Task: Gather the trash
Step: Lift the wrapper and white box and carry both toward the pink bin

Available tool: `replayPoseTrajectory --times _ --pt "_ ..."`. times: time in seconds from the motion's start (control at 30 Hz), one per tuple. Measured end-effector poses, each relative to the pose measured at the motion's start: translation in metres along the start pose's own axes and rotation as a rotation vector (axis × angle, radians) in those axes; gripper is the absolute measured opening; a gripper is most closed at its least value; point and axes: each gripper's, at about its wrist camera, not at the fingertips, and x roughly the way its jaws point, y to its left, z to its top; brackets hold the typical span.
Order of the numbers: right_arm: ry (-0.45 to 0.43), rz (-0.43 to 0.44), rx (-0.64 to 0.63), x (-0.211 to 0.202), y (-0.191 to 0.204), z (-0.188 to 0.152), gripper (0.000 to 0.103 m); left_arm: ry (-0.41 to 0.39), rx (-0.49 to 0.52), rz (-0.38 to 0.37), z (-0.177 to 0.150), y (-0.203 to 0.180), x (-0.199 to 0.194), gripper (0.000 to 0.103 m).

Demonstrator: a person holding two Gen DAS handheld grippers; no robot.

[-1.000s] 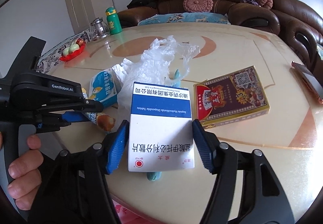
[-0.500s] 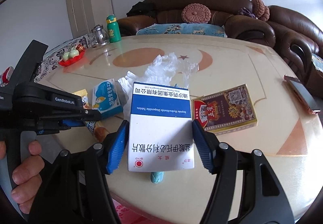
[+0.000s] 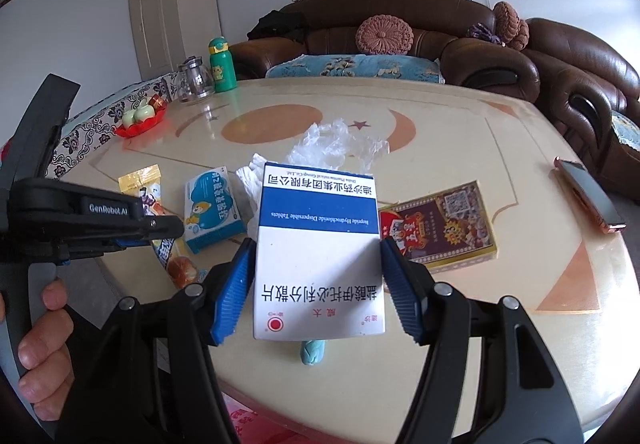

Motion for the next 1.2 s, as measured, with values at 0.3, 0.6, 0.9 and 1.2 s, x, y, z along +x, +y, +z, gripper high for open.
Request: replayPoseTrajectory --times 0.3,0.6,0.9,1.2 --pt "-0.033 -0.059 -0.018 -0.022 0.011 0.012 0.062 -0.042 0.110 0.004 -0.008 -0.010 -0.027 0.019" --pt "-0.050 -0.108 -0.023 -0.060 0.025 0.016 0.062 -0.069 0.214 -0.005 -0.025 -0.014 -0.064 0.019" --pt "-0.070 -0.156 -0.031 -0.107 0.044 0.013 0.062 -0.105 0.299 -0.026 -0.048 -0.017 -0.105 0.019" --pt "-0.081 -0.179 -0.022 -0.150 0.059 -0.002 0.062 -0.104 0.375 -0.058 -0.078 -0.018 -0.138 0.019"
